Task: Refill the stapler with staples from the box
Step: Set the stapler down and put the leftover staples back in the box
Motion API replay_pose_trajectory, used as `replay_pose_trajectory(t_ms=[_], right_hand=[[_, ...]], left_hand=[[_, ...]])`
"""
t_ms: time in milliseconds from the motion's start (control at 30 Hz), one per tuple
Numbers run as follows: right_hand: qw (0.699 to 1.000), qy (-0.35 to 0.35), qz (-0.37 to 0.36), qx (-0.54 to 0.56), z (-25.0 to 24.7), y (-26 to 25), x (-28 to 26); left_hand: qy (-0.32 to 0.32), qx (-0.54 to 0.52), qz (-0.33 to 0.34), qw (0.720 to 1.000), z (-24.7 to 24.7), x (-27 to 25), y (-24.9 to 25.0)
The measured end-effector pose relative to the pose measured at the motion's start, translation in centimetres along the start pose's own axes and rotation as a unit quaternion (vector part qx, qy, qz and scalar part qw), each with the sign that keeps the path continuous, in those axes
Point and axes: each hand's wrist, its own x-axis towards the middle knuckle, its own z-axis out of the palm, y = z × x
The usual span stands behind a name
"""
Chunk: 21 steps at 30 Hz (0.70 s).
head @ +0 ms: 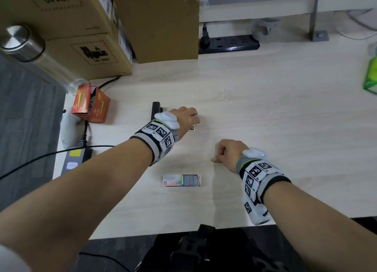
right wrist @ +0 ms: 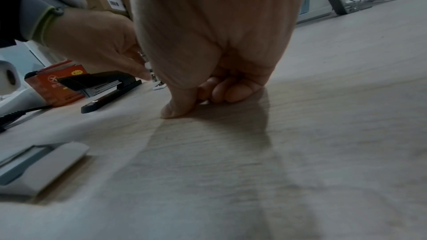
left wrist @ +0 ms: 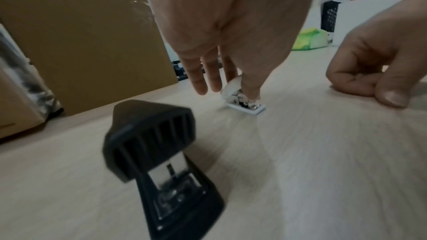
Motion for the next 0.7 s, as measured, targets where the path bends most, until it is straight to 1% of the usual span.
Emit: replay_pose_trajectory(t_ms=[67,100,167,233,267,333,400,467,600,700], right_hand=[[1.0,0.0,-0.006,-0.001,-0.1,-0.1,-0.1],[1.0,-0.002,-0.009,-0.005,-0.1,0.0,-0.1],[1.0,0.003,-0.012,-0.008,0.0,0.0,-0.3],[1.0,0.018,-0.022,-0.01,0.2,-0.3,-0.5],[0.999,0.028,-0.034,-0.007,0.6,-0.5,-0.9],[0.995,0.061,-0.083,0.0,1.0,-1.4,-1.6],[0.989,0.074,-0.13,0.012,2.0,-2.9,-2.3],[0.986,0.066,-0.156,0.012,2.7,-4.4,-2.7],[0.986,0.037,-0.158,-0.041,3.0,-5.6,-2.2],[0.987,0.047,-0.147,-0.048,2.7,-5.7,-2.1]], left_hand=[[0.039,-0.032,-0.02,0.999,-0.2,-0.4,-0.1],[0.047,-0.051,-0.027,0.997,-0.4,-0.8,0.1],[0.036,-0.073,-0.037,0.996,-0.8,-2.0,0.5],[0.025,-0.072,-0.041,0.996,-0.9,-3.4,1.1],[0.026,-0.069,-0.043,0.996,-0.7,-4.3,1.5],[0.038,-0.062,-0.039,0.997,0.0,-5.4,2.1],[0.018,-0.084,-0.037,0.996,1.0,-6.3,2.8],[0.001,-0.119,-0.034,0.992,2.1,-6.8,3.4],[0.02,-0.177,-0.052,0.983,3.2,-7.3,3.6],[0.047,-0.19,-0.06,0.979,3.7,-7.3,3.8]])
